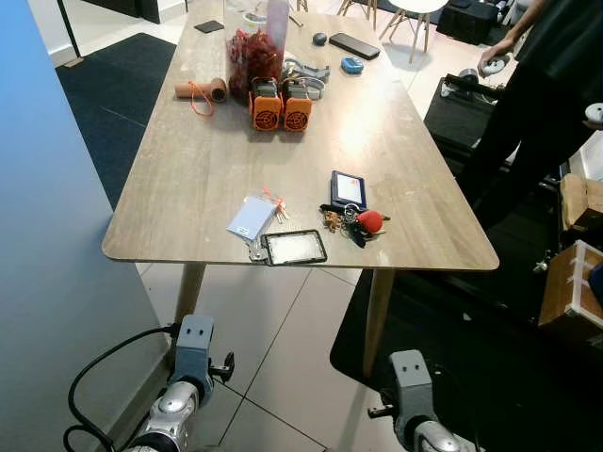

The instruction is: Hang keys on a hook

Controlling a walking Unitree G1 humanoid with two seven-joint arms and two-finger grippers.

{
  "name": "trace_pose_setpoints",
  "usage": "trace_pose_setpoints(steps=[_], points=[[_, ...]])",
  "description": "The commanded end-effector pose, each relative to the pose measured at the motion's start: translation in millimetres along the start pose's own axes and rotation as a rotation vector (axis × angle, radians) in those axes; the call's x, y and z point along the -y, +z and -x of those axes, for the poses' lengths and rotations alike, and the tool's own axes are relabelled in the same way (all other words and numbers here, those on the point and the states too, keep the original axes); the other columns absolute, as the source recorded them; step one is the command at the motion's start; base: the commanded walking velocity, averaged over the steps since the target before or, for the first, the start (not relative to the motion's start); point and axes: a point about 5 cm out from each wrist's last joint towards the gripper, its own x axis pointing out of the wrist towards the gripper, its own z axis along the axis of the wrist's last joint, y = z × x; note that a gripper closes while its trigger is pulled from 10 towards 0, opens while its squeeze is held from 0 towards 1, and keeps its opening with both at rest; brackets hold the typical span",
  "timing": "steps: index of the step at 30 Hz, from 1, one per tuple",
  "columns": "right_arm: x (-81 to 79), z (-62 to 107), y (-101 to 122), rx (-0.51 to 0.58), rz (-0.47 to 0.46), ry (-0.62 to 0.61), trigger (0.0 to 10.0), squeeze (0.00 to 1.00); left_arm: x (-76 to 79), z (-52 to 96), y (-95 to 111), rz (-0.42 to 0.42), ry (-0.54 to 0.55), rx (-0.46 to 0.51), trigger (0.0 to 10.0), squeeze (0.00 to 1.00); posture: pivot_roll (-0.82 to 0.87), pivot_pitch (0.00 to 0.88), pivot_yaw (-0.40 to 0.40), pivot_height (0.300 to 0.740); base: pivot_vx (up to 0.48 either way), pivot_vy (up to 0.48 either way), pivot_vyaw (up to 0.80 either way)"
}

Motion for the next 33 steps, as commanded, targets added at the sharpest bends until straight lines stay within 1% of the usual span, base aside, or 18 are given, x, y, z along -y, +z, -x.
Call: trace_pose_setpoints(steps=[1,3,5,7,9,14,16,17,20,23,25,27,28,29,31,32,33], points=[[3.4,2.1,-4.4,-0.006,-0.034,-0.032,10.0,0.00,5.6,-0.9,-1.4,-0.023,-0.033,-0.020,10.0,0.00,0.07,0.036,-0.046,0.740,0.000,0.000,0.00],[-2.0,3.2,-8.8,-0.005,-0.067,-0.043,10.0,0.00,1.8,-2.9,5.0,-0.051,-0.047,-0.016,10.0,0.00,0.07,0.038,-0.002,0.740,0.000,0.000,0.00],[-7.8,4.8,-14.2,-0.010,-0.092,-0.048,10.0,0.00,-1.3,-4.4,10.3,-0.074,-0.059,-0.014,10.0,0.00,0.07,0.040,0.022,0.740,0.000,0.000,0.00],[-9.6,5.4,-16.1,-0.012,-0.098,-0.048,10.0,0.00,-2.0,-4.8,11.7,-0.081,-0.063,-0.014,10.0,0.00,0.07,0.040,0.022,0.740,0.000,0.000,0.00],[-14.8,8.2,-23.1,-0.019,-0.124,-0.056,10.0,0.00,-3.4,-5.7,15.4,-0.097,-0.079,-0.012,10.0,0.00,0.06,0.043,0.058,0.740,0.000,0.000,0.00],[-16.7,11.3,-29.3,-0.023,-0.144,-0.066,10.0,0.00,-2.2,-6.2,17.9,-0.110,-0.113,-0.007,10.0,0.00,0.05,0.047,0.066,0.740,0.000,0.000,0.00],[-13.6,13.5,-32.2,-0.026,-0.149,-0.077,10.0,0.00,2.4,-5.4,18.2,-0.133,-0.182,0.006,10.0,0.00,0.05,0.049,0.061,0.740,0.000,0.000,0.00],[-13.6,13.5,-32.2,-0.026,-0.149,-0.077,10.0,0.00,2.4,-5.4,18.2,-0.133,-0.182,0.006,10.0,0.00,0.05,0.049,0.061,0.740,0.000,0.000,0.00],[-8.5,14.8,-32.7,-0.022,-0.148,-0.087,10.0,0.00,8.7,-3.3,21.1,-0.158,-0.299,0.042,10.0,0.00,0.05,0.049,0.052,0.740,0.000,0.000,0.00],[-2.1,14.9,-30.2,-0.013,-0.138,-0.094,10.0,0.00,14.2,1.3,36.0,-0.141,-0.487,0.143,10.0,0.00,0.04,0.049,0.035,0.740,0.000,0.000,0.00],[-0.6,14.8,-29.2,-0.009,-0.135,-0.096,10.0,0.00,15.4,3.2,40.3,-0.147,-0.544,0.167,10.0,0.00,0.04,0.049,0.035,0.740,0.000,0.000,0.00],[2.3,14.1,-26.2,-0.002,-0.126,-0.096,10.0,0.00,17.5,9.6,51.1,-0.226,-0.675,0.213,10.0,0.00,0.04,0.049,0.035,0.740,0.000,0.000,0.00],[3.3,13.9,-25.3,0.000,-0.122,-0.096,10.0,0.00,18.5,12.9,56.0,-0.258,-0.728,0.234,10.0,0.00,0.04,0.050,0.019,0.740,0.000,0.000,0.00],[3.3,13.9,-25.3,0.000,-0.122,-0.096,10.0,0.00,18.5,12.9,56.0,-0.258,-0.728,0.234,10.0,0.00,0.04,0.050,0.019,0.740,0.000,0.000,0.00],[4.4,13.4,-23.8,0.003,-0.118,-0.094,10.0,0.00,21.3,19.2,68.6,-0.279,-0.811,0.279,10.0,0.00,0.04,0.050,0.017,0.740,0.000,0.000,0.00],[4.4,12.5,-21.9,0.008,-0.114,-0.091,10.0,0.00,28.0,28.9,88.9,-0.287,-0.906,0.340,10.0,0.00,0.04,0.051,0.014,0.740,0.000,0.000,0.00],[4.4,12.0,-20.7,0.011,-0.111,-0.088,10.0,0.00,35.6,38.3,108.6,-0.290,-0.980,0.395,10.0,0.00,0.04,0.052,0.010,0.740,0.000,0.000,0.00]])
